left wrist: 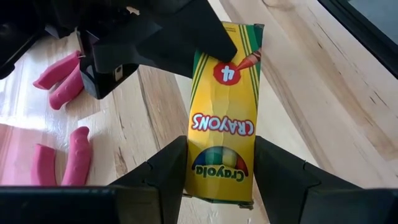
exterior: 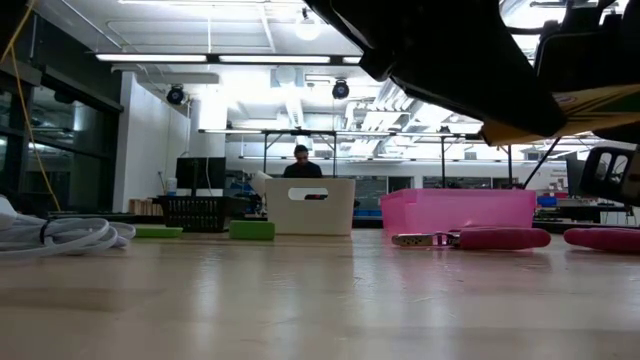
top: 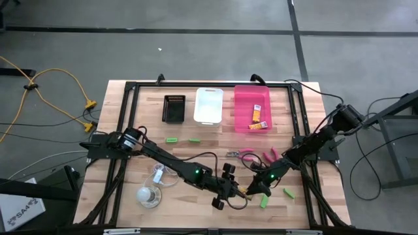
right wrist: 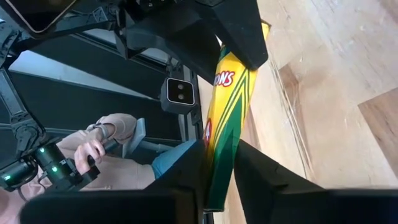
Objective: Pick & Place School Supplies
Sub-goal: Put the crayon box into the pink bin
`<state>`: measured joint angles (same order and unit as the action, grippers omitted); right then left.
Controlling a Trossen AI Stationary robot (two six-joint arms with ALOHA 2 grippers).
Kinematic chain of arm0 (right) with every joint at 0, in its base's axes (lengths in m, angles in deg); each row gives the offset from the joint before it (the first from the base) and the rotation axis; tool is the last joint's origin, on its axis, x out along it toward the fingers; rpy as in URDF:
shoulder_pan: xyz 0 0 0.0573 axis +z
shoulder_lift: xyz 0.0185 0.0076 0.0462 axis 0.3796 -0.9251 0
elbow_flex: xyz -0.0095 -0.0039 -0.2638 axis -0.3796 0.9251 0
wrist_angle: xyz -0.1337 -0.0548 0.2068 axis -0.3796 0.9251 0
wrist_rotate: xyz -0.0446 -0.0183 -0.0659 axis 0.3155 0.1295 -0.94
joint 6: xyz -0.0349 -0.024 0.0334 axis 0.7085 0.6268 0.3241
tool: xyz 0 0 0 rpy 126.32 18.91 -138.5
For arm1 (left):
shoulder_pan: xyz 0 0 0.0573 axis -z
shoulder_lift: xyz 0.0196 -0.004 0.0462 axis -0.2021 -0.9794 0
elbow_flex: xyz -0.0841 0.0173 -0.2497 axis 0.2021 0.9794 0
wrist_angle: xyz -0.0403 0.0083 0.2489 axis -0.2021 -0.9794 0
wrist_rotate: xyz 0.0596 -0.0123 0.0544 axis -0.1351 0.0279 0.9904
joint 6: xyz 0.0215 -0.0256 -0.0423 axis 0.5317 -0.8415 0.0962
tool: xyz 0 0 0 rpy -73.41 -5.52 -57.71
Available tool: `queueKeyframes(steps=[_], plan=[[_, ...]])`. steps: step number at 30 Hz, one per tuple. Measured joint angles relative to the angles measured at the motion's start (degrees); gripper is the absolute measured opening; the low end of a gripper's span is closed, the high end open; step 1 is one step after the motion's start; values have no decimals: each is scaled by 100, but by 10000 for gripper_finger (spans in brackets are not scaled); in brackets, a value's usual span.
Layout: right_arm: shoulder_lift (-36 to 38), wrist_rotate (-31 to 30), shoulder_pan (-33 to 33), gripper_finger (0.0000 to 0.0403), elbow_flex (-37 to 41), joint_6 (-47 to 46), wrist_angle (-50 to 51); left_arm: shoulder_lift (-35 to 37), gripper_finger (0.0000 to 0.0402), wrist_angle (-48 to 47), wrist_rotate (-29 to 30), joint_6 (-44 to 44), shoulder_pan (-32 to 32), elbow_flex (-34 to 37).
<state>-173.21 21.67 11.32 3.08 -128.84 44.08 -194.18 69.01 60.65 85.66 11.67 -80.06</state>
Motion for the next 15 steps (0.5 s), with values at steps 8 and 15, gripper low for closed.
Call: queueKeyframes(steps=[8,15], plan=[[-4,3,0,44,4,-9,27,0,165,8,4,-4,0,-1],[-4,3,0,42,4,-9,21,0,165,8,4,-34,0,-2]])
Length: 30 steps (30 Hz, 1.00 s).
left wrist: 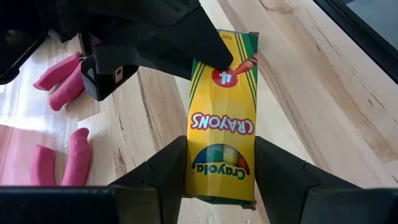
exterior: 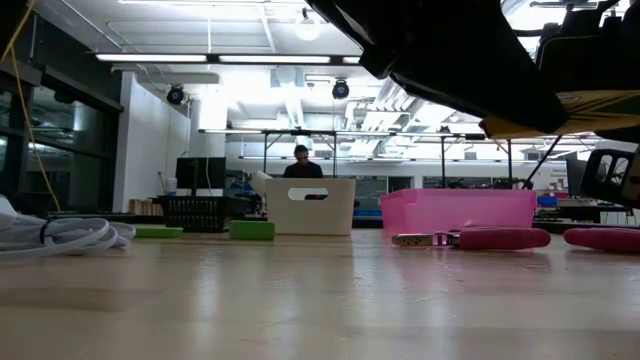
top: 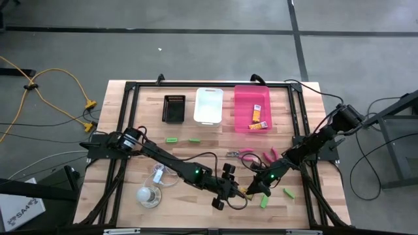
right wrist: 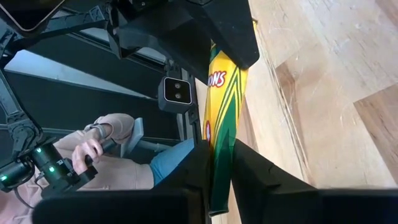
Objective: Pick & Place School Supplies
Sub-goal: Put the crayon box into the pink bin
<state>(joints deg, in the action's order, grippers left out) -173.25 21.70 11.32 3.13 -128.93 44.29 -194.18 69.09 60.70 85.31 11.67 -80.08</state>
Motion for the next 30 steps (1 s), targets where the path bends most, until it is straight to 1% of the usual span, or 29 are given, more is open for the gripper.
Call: queueKeyframes(steps=[5,12,15,30], plan=[[0,-7,0,41,0,12,-41,0,177,-6,-4,-65,0,0],[0,-4,16,38,-2,28,-75,0,223,-22,7,-193,-7,0],[2,-19,71,36,-4,28,-74,0,236,-21,-19,-193,-7,0],[4,-366,317,35,-7,-11,-35,0,239,-15,-113,-193,-7,0]])
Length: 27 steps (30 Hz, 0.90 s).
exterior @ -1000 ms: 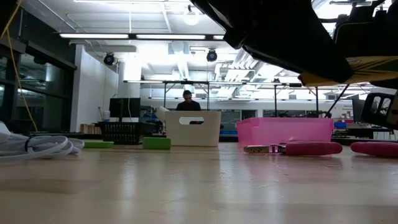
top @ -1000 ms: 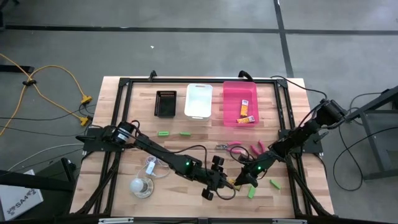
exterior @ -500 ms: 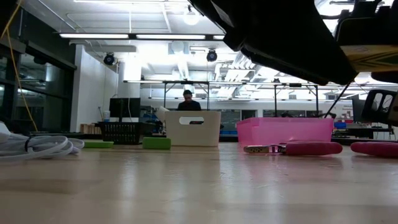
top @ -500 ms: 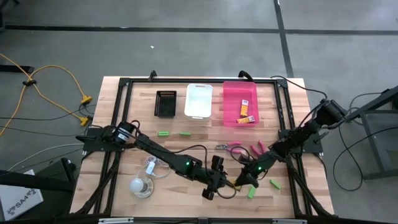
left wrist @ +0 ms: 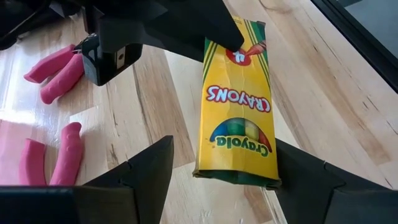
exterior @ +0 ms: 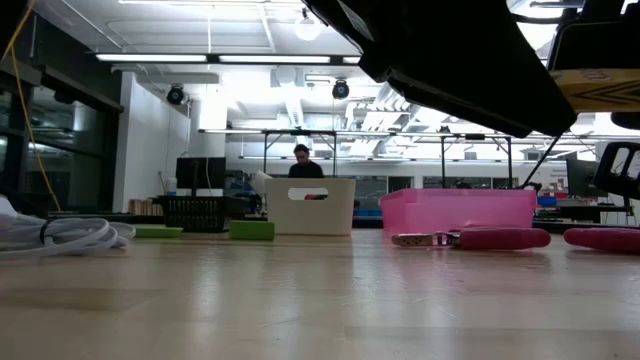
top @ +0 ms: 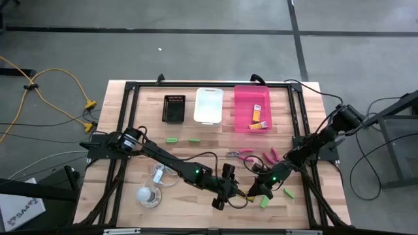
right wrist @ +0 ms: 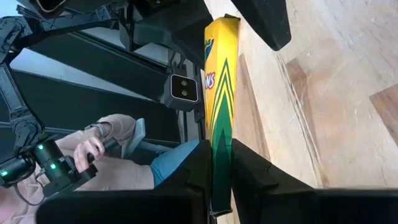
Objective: Pick & Place School Supplies
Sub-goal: Put the crayon box into the pink bin
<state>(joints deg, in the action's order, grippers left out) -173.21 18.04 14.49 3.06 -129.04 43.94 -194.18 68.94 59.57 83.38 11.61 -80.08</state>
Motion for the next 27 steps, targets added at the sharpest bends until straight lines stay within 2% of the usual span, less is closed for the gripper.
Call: queueKeyframes(steps=[27], plan=[[0,-148,4,35,-1,-40,387,109,239,112,6,173,90,2]])
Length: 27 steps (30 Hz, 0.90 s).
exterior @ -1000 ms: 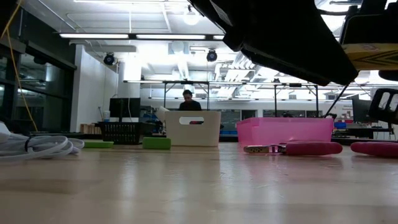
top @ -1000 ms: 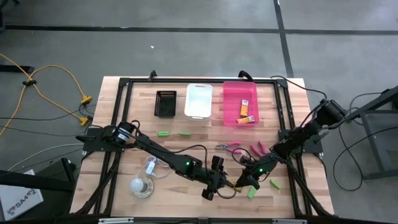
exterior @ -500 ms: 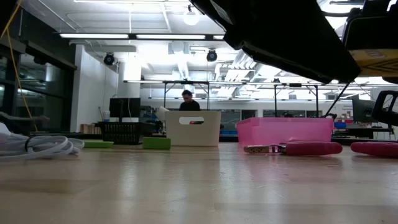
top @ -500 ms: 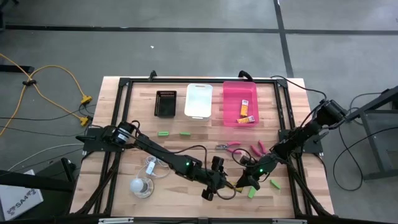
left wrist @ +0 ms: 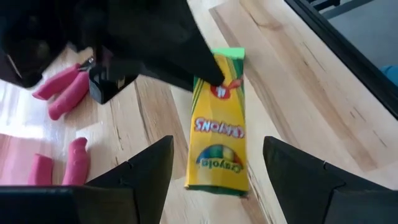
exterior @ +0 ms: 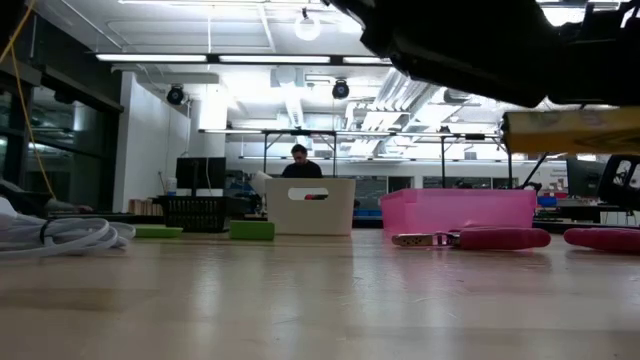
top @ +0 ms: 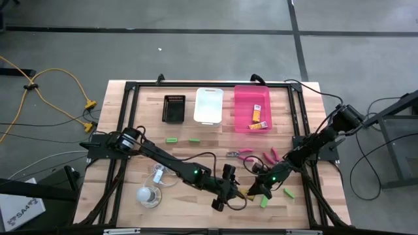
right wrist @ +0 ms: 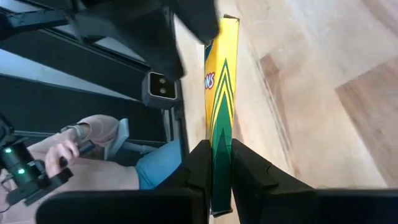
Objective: Pick & Place School Supplies
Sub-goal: Put the crayon box into the pink bin
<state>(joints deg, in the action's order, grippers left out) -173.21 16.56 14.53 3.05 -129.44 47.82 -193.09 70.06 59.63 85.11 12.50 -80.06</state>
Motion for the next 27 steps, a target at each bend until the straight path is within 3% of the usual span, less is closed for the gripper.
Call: queueKeyframes(steps=[27], plan=[[0,-331,-176,35,1,121,58,215,239,-6,309,150,125,0]])
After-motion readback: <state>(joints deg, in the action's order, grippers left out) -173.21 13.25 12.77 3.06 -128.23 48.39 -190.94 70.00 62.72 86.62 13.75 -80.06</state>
